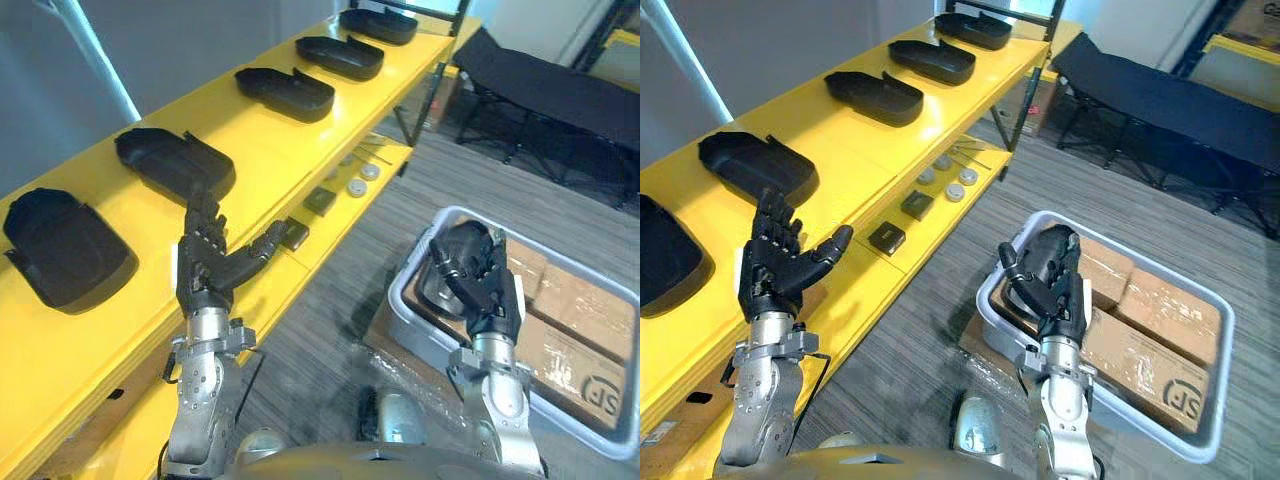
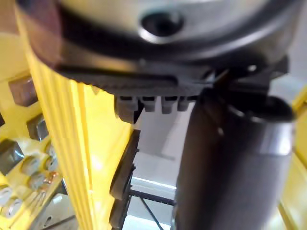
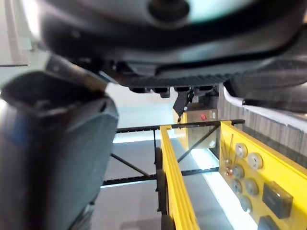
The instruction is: Walk over and take three plastic housings, then place them on the shelf
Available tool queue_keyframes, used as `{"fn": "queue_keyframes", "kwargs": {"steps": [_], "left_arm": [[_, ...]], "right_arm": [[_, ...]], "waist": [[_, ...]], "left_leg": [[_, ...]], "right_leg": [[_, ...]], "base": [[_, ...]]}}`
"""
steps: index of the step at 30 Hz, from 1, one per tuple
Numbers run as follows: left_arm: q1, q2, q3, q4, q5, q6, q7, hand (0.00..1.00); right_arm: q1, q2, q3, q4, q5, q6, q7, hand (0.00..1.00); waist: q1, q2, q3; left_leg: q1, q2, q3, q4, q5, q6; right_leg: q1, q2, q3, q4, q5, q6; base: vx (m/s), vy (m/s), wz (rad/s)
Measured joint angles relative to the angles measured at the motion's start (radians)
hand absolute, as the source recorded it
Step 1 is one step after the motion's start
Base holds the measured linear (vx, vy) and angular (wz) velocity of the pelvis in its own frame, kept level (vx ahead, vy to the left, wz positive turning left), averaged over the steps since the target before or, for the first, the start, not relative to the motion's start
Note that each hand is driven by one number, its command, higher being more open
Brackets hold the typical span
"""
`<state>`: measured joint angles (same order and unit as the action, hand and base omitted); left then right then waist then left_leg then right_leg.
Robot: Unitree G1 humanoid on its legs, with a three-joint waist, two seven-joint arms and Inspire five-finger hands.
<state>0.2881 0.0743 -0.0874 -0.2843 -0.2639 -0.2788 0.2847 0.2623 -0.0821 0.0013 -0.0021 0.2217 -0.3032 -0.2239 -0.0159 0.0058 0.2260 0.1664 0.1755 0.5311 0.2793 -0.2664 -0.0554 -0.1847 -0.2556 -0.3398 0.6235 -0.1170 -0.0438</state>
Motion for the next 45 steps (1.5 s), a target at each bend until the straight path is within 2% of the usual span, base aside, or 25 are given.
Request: {"fn": "queue_keyframes", "kwargs": {"steps": [2,3,4,5,6,7,8,9,10,11,13,14,15,16,18,20,23,26,27,28,30,33,35,40,45], "left_arm": [[0.008,-0.006,0.027,0.000,0.000,-0.005,0.004,1.00],[0.033,-0.012,0.041,0.000,0.000,-0.019,0.016,1.00],[0.066,-0.020,0.047,0.000,-0.001,-0.031,0.039,1.00],[0.083,-0.019,0.050,0.002,-0.004,-0.034,0.062,1.00],[0.096,-0.028,0.053,0.007,-0.010,-0.034,0.085,1.00],[0.109,-0.058,0.049,0.011,-0.022,-0.034,0.112,1.00],[0.111,-0.069,0.037,0.011,-0.031,-0.034,0.123,1.00],[0.112,-0.077,0.014,0.012,-0.049,-0.036,0.136,1.00],[0.114,-0.074,-0.011,0.014,-0.049,-0.037,0.143,1.00],[0.109,-0.072,-0.024,0.014,-0.048,-0.040,0.144,1.00],[0.100,-0.073,-0.065,0.017,-0.048,-0.051,0.144,1.00],[0.100,-0.077,-0.080,0.019,-0.048,-0.056,0.141,1.00],[0.104,-0.075,-0.096,0.025,-0.047,-0.065,0.142,1.00],[0.110,-0.071,-0.096,0.034,-0.046,-0.071,0.143,1.00],[0.104,-0.070,-0.092,0.059,-0.059,-0.072,0.150,1.00],[0.094,-0.063,-0.093,0.084,-0.093,-0.068,0.122,1.00],[0.118,-0.055,-0.095,0.088,-0.088,-0.064,0.099,1.00],[0.111,-0.036,-0.107,0.087,-0.110,-0.048,0.045,1.00],[0.083,-0.017,-0.112,0.085,-0.120,-0.027,-0.002,1.00],[0.062,-0.007,-0.110,0.085,-0.121,-0.023,-0.014,1.00],[0.060,-0.002,-0.100,0.084,-0.124,-0.022,-0.028,1.00],[0.056,0.004,-0.094,0.083,-0.129,-0.023,-0.050,1.00],[0.054,0.004,-0.099,0.083,-0.161,-0.024,-0.085,1.00],[0.072,0.024,-0.116,0.084,-0.183,-0.027,-0.084,1.00],[0.001,0.024,-0.155,0.123,-0.201,-0.031,-0.099,1.00]], "right_arm": [[-0.027,0.001,0.041,0.056,-0.023,0.000,-0.034,1.00],[-0.039,0.001,0.075,0.073,-0.082,0.004,-0.061,1.00],[-0.041,0.002,0.102,0.070,-0.165,0.012,-0.068,1.00],[-0.045,0.000,0.123,0.062,-0.204,0.020,-0.062,1.00],[-0.057,-0.012,0.146,0.052,-0.226,0.042,-0.049,1.00],[-0.062,-0.048,0.165,0.021,-0.257,0.082,-0.024,1.00],[-0.057,-0.065,0.169,0.006,-0.266,0.093,-0.014,1.00],[-0.045,-0.087,0.168,-0.018,-0.291,0.111,0.006,1.00],[-0.034,-0.106,0.159,-0.040,-0.294,0.114,0.018,1.00],[-0.036,-0.112,0.144,-0.052,-0.294,0.114,0.018,1.00],[-0.049,-0.124,0.093,-0.074,-0.291,0.114,0.009,1.00],[-0.047,-0.128,0.085,-0.074,-0.280,0.114,-0.003,1.00],[-0.041,-0.137,0.088,-0.073,-0.246,0.115,-0.010,1.00],[-0.036,-0.134,0.090,-0.074,-0.245,0.118,-0.011,1.00],[-0.014,-0.130,0.099,-0.088,-0.253,0.116,-0.021,1.00],[-0.016,-0.114,0.108,-0.078,-0.285,0.118,-0.050,1.00],[-0.053,-0.111,0.123,-0.025,-0.293,0.125,-0.070,1.00],[-0.148,-0.112,0.086,0.120,-0.292,0.178,-0.098,1.00],[-0.362,-0.134,0.006,0.385,-0.294,0.272,-0.203,1.00],[-0.449,-0.170,-0.018,0.467,-0.295,0.301,-0.251,1.00],[-0.500,-0.200,-0.037,0.496,-0.295,0.321,-0.299,1.00],[-0.642,-0.278,-0.067,0.608,-0.292,0.326,-0.334,1.00],[-0.749,-0.395,-0.091,0.693,-0.290,0.342,-0.338,1.00],[-0.837,-0.445,-0.084,0.797,-0.290,0.337,-0.332,1.00],[-0.941,-0.513,0.003,0.963,-0.249,0.367,-0.215,1.00]], "waist": [[0.030,0.000,-0.006],[0.050,-0.010,-0.013],[0.062,-0.016,-0.018],[0.068,-0.023,-0.022],[0.069,-0.015,-0.025],[0.064,0.020,-0.033],[0.057,0.031,-0.035],[0.038,0.031,-0.034],[0.034,0.012,-0.031],[0.034,0.011,-0.032],[0.024,0.017,-0.033],[0.023,0.024,-0.037],[0.030,0.035,-0.046],[0.037,0.035,-0.054],[0.010,0.015,-0.069],[0.013,0.004,-0.064],[0.017,0.006,-0.062],[0.042,0.015,-0.057],[0.073,0.026,0.005],[0.093,0.033,0.046],[0.118,0.039,0.073],[0.120,0.058,0.128],[0.147,0.086,0.178],[0.160,0.089,0.196],[0.196,0.116,0.228]], "left_leg": [[-0.019,0.028,0.040,0.000,0.020,-0.018],[-0.026,0.048,0.070,0.004,0.031,-0.036],[-0.037,0.065,0.099,0.026,0.037,-0.046],[-0.053,0.088,0.110,0.053,0.037,-0.049],[-0.060,0.118,0.121,0.070,0.046,-0.063],[-0.058,0.174,0.120,0.081,0.055,-0.074],[-0.060,0.202,0.115,0.107,0.065,-0.069],[-0.092,0.255,0.076,0.216,0.095,-0.026],[-0.121,0.244,0.000,0.229,0.044,-0.087],[-0.136,0.227,-0.030,0.208,0.027,-0.092],[-0.210,0.175,-0.094,0.147,0.031,-0.074],[-0.220,0.150,-0.115,0.095,0.058,-0.056],[-0.220,0.118,-0.157,0.049,0.128,-0.063],[-0.201,0.106,-0.163,0.035,0.134,-0.070],[-0.188,0.052,-0.171,-0.033,0.140,-0.071],[-0.187,0.013,-0.164,-0.058,0.151,-0.058],[-0.158,0.002,-0.175,-0.060,0.150,-0.056],[-0.141,-0.006,-0.210,-0.077,0.149,-0.056],[-0.222,-0.027,-0.286,-0.052,0.156,-0.045],[-0.257,-0.029,-0.303,-0.029,0.158,-0.040],[-0.291,-0.036,-0.318,-0.013,0.162,-0.035],[-0.351,-0.042,-0.366,0.038,0.166,-0.025],[-0.383,-0.045,-0.385,0.073,0.161,-0.016],[-0.445,-0.045,-0.402,0.112,0.164,-0.010],[-0.527,-0.042,-0.424,0.155,0.172,-0.001]], "right_leg": [[0.043,-0.082,-0.046,0.023,-0.028,0.005],[0.080,-0.138,-0.075,-0.003,-0.027,0.006],[0.117,-0.174,-0.105,-0.072,-0.005,0.036],[0.139,-0.162,-0.105,-0.158,0.010,0.136],[0.158,-0.113,-0.124,-0.226,-0.015,0.187],[0.172,-0.036,-0.117,-0.296,-0.019,0.193],[0.179,-0.007,-0.107,-0.315,-0.019,0.191],[0.208,0.026,-0.088,-0.346,-0.024,0.176],[0.225,0.029,-0.058,-0.375,-0.019,0.164],[0.226,0.029,-0.042,-0.389,-0.014,0.157],[0.225,0.031,-0.009,-0.408,-0.004,0.157],[0.226,0.033,0.002,-0.409,-0.001,0.161],[0.230,0.035,0.022,-0.419,0.007,0.175],[0.234,0.028,0.029,-0.433,0.016,0.188],[0.238,-0.001,0.016,-0.498,0.061,0.218],[0.241,-0.028,0.006,-0.534,0.102,0.231],[0.281,-0.038,-0.033,-0.535,0.118,0.232],[0.306,-0.039,-0.084,-0.511,0.121,0.232],[0.277,-0.059,-0.147,-0.480,0.121,0.231],[0.259,-0.065,-0.157,-0.472,0.121,0.231],[0.246,-0.068,-0.166,-0.470,0.121,0.231],[0.235,-0.074,-0.207,-0.452,0.117,0.227],[0.225,-0.079,-0.214,-0.438,0.116,0.225],[0.179,-0.091,-0.216,-0.397,0.092,0.219],[0.110,-0.092,-0.214,-0.354,0.074,0.215]], "base": [[-0.04,-0.184,-0.70],[0.00,-0.304,-0.89],[0.03,-0.398,-1.05],[0.03,-0.389,-1.03],[0.05,-0.435,-1.16],[0.06,-0.343,-1.01],[0.15,-0.430,-0.90],[0.12,-0.282,-0.72],[0.09,-0.202,-0.75],[0.03,-0.035,-0.84],[0.06,-0.004,-0.66],[0.10,0.094,-0.72],[0.06,0.098,-0.78],[0.12,0.097,-0.71],[0.13,0.090,-0.15],[0.07,0.172,0.09],[0.05,0.093,0.13],[-0.02,0.082,0.50],[-0.20,0.144,0.94],[-0.23,0.144,0.85],[-0.14,0.072,0.31],[-0.13,0.059,0.39],[-0.18,0.086,0.23],[-0.12,0.048,0.09],[-0.16,0.023,0.05]]}}
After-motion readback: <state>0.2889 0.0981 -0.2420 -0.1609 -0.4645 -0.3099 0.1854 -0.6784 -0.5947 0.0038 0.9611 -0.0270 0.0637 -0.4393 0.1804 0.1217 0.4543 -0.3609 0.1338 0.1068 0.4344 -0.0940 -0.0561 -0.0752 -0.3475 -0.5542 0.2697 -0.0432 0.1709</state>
